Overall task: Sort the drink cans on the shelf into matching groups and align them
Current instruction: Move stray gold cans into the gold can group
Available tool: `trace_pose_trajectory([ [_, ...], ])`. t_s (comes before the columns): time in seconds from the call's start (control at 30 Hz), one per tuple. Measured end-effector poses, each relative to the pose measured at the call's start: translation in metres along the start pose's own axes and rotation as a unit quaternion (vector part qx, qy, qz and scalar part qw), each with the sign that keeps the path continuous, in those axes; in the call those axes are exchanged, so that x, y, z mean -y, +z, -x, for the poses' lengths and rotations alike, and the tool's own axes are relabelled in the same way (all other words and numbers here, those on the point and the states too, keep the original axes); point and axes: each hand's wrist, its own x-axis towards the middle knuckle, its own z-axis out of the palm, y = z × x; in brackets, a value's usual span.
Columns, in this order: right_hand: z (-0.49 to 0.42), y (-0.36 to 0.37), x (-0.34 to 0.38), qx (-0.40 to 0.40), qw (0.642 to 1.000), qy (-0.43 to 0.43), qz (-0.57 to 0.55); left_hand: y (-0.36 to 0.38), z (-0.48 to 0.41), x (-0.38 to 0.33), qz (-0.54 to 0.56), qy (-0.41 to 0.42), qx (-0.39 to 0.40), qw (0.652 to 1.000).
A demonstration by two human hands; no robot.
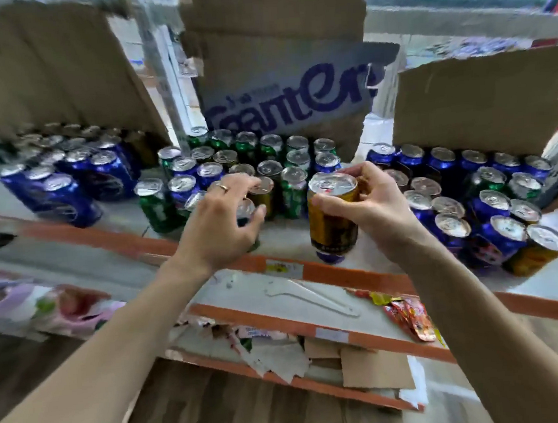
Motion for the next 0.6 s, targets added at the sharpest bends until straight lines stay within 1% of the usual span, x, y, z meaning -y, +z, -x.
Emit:
trace_pose_trajectory([
  [0.13,-0.014,0.090,0.031,0.037,0.998,-0.032,0.030,-0.061,0.030,0.064,-0.078,-0.020,-0.009,0.997],
  [0.27,-0.026,0.178,0.052,0.058,0.995,-0.062,0.056,-0.117,0.061,0.126,-0.135,-0.046,-0.033,0.989],
  [0.47,-0.040,0.295,0.078,0.076,0.989,-0.098,0.082,-0.188,0.107,0.214,-0.170,-0.115,-0.023,0.978],
  [0.6,-0.047,0.356,0.095,0.099,0.983,-0.117,0.101,-0.225,0.134,0.259,-0.219,-0.148,0.001,0.964],
])
